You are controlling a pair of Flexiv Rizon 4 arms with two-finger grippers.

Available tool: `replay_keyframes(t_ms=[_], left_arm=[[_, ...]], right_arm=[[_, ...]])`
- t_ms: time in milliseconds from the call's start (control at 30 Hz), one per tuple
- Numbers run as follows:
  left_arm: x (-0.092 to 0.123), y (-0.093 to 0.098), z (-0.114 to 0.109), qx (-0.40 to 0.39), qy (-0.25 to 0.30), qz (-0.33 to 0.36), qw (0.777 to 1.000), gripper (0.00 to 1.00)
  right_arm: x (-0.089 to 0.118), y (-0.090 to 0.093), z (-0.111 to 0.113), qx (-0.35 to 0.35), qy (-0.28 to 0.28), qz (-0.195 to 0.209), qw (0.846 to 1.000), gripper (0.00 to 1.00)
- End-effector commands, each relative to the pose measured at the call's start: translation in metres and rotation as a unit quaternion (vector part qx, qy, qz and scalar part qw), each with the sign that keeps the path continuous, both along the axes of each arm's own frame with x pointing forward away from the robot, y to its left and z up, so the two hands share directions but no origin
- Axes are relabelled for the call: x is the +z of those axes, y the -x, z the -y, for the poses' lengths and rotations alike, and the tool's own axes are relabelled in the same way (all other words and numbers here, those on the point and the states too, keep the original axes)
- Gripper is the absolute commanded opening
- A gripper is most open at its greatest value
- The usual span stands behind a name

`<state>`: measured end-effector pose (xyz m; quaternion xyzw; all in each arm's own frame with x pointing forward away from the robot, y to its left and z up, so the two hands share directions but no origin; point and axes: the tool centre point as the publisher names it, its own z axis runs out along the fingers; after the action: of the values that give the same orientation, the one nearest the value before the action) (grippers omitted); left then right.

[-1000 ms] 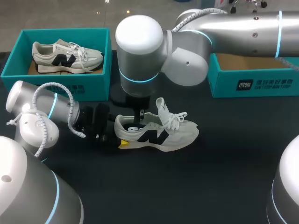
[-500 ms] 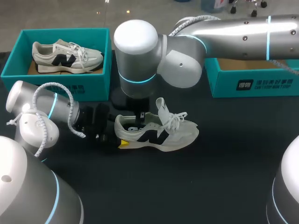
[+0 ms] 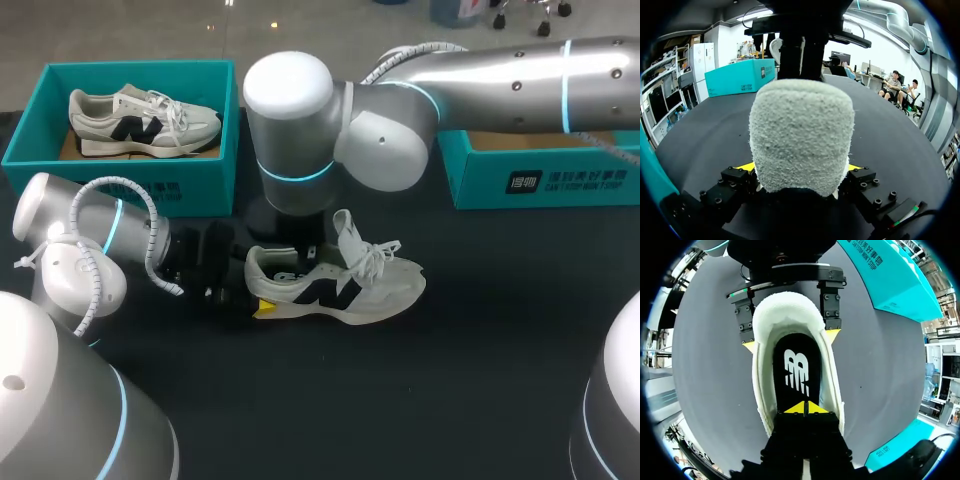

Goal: Take the shoe out of the shoebox, open the shoe tongue, remove and reinsert the insole, then place the shoe into the shoebox

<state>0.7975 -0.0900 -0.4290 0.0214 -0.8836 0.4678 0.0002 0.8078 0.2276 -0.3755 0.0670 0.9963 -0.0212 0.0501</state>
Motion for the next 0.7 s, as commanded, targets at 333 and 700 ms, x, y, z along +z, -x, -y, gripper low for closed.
replay_keyframes(t_ms=[333,700], left_arm=[[-0.003,0.001,-0.001,0.001,0.000,0.001,1.000,0.00],[-0.003,0.001,-0.001,0.001,0.000,0.001,1.000,0.00]], right_arm=[[0.000,0.019,-0.001,0.006,0.010,-0.018,1.000,0.00],[-0.009,0.002,-0.005,-0.017,-0.005,-0.002,1.000,0.00]])
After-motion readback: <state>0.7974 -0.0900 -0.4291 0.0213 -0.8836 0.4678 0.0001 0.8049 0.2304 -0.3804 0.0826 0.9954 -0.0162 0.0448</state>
